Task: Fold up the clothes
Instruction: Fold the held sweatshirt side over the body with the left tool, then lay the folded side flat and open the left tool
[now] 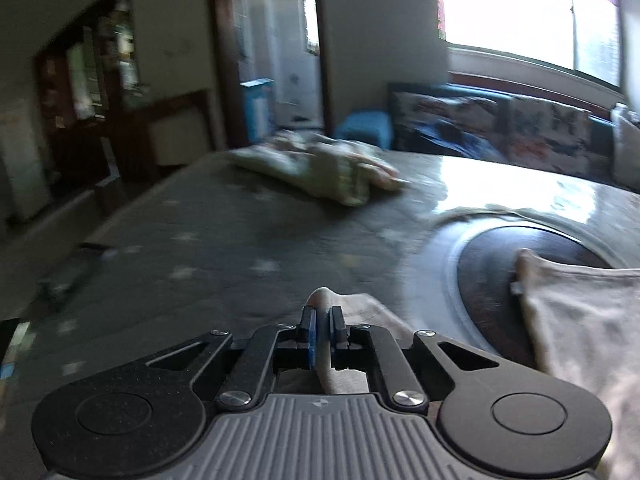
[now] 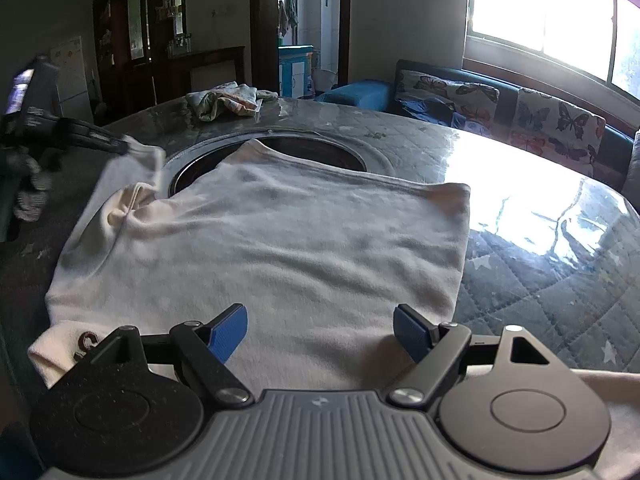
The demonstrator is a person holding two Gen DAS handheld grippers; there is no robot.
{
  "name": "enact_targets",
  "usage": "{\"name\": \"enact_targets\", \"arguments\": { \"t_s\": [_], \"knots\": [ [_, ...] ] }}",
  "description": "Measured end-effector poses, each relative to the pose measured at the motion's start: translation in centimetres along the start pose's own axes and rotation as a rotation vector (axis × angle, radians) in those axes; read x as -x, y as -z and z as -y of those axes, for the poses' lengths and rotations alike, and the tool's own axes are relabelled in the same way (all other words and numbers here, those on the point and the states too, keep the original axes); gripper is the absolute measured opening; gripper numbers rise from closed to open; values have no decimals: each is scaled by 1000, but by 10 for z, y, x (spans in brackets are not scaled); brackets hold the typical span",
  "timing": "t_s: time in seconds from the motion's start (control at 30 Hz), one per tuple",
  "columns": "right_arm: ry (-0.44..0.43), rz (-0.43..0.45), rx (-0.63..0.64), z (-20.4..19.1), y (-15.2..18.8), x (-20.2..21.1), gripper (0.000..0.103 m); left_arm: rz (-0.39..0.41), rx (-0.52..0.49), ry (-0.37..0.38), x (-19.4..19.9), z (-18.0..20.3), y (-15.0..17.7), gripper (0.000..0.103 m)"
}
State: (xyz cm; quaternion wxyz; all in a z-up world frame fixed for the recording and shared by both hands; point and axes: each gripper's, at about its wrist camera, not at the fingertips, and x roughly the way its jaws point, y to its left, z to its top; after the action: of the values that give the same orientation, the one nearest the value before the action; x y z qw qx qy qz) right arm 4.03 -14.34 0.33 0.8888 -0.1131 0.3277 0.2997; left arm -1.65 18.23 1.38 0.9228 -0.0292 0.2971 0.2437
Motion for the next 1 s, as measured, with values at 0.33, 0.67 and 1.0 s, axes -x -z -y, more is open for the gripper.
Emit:
{"name": "enact_targets", "arguments": {
  "t_s": [0.33,0.67,1.0],
  "knots": [
    [0,-8,6,-3,5,-2,84,-15,34,-154,36,-49,34,7],
    [-2,-6,23,-11,3,0,85,-82,52,-212,16,-70,46,17],
    [-4,-12,40,-18,1,-2,85,-65,-58,36,21,-34,37,16]
  ]
}}
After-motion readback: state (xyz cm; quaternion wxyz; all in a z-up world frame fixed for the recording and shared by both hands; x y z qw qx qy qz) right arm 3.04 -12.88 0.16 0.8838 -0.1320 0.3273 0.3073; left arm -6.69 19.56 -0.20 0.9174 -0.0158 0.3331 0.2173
